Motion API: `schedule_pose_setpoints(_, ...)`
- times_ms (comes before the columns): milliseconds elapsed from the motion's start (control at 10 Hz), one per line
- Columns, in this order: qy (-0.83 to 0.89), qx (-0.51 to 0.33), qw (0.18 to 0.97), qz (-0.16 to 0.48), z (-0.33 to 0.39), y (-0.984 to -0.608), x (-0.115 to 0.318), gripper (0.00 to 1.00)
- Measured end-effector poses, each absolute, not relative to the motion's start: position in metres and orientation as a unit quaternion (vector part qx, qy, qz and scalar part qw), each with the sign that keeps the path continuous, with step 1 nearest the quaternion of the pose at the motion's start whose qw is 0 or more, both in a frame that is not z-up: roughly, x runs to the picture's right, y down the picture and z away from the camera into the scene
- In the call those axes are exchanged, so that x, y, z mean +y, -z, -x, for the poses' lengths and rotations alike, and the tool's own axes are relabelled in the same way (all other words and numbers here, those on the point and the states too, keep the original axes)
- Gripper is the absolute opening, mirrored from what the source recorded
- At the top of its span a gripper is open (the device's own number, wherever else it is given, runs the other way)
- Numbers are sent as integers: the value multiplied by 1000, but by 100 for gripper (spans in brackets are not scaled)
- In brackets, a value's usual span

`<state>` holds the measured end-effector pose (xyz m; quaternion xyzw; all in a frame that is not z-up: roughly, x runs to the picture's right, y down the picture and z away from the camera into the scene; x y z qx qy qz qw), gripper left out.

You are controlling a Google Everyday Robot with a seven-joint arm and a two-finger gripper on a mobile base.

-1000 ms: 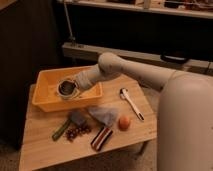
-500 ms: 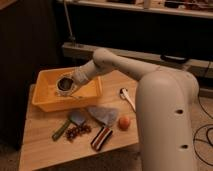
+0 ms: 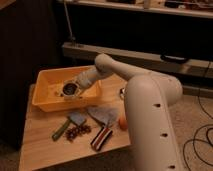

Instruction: Stack cups into tray

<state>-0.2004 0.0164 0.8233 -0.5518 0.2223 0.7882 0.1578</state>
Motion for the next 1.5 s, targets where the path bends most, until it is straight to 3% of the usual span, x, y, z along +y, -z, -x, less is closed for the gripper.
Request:
schedule_pose_setpoints(600,-769,240,188,561,198,-845,23,74)
schedule_pose_setpoints(700,-767,236,191,566,198,-847,21,79)
schedule_pose_setpoints(1500,-755,249,214,568,207,-845,16,80)
